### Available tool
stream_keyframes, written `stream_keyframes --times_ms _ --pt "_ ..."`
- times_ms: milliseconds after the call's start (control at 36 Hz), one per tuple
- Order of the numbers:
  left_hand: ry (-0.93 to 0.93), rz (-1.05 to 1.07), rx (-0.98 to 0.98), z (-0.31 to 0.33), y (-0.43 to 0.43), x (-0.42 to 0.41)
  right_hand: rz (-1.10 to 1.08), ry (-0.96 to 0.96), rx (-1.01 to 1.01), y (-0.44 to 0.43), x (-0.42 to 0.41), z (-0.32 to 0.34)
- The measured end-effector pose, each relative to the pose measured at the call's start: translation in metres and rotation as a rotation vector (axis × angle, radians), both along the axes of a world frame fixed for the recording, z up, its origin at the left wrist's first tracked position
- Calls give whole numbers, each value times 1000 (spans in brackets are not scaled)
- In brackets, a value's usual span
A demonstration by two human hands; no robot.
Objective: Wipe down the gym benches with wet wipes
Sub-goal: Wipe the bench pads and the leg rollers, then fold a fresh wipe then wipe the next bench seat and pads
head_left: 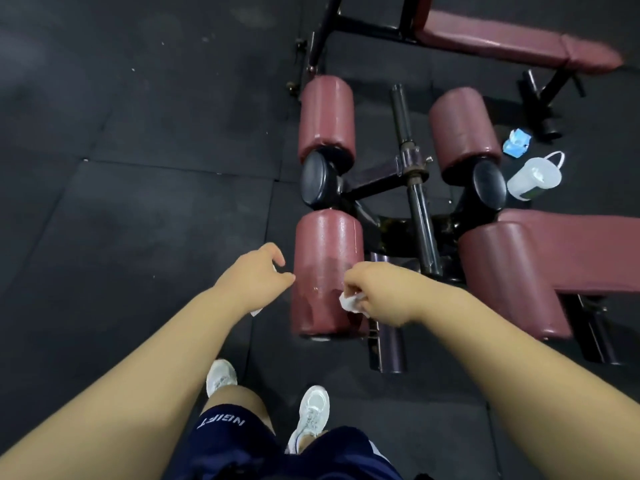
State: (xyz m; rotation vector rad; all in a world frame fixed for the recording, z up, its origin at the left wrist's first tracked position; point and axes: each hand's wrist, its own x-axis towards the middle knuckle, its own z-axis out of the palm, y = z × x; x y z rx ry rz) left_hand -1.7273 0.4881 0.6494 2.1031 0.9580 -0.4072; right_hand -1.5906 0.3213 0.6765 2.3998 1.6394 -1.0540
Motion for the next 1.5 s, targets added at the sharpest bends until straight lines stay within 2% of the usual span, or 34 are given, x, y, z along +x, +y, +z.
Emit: stream_keyframes --times_ms 83,306,417,556,778,972,1333,1500 --pt "-6 2 56 17 24 -1 -42 -48 1 31 7 16" --pt "-54 -25 147 40 130 -15 -165 -331 34 134 11 29" --pt "-88 -42 153 44 196 -26 -282 -302 20 198 2 33" --pt "-102 -59 164 50 271 -32 -323 -231 -3 271 -11 36" --pt "-153 -113 166 59 352 -12 -486 -93 29 346 -1 42" --pt "-223 -146 137 60 408 45 -717 14 201 384 56 38" --pt "-254 -161 188 67 537 221 -827 61 339 503 229 27" --pt "-349 -190 146 75 574 309 -889 60 453 534 300 45"
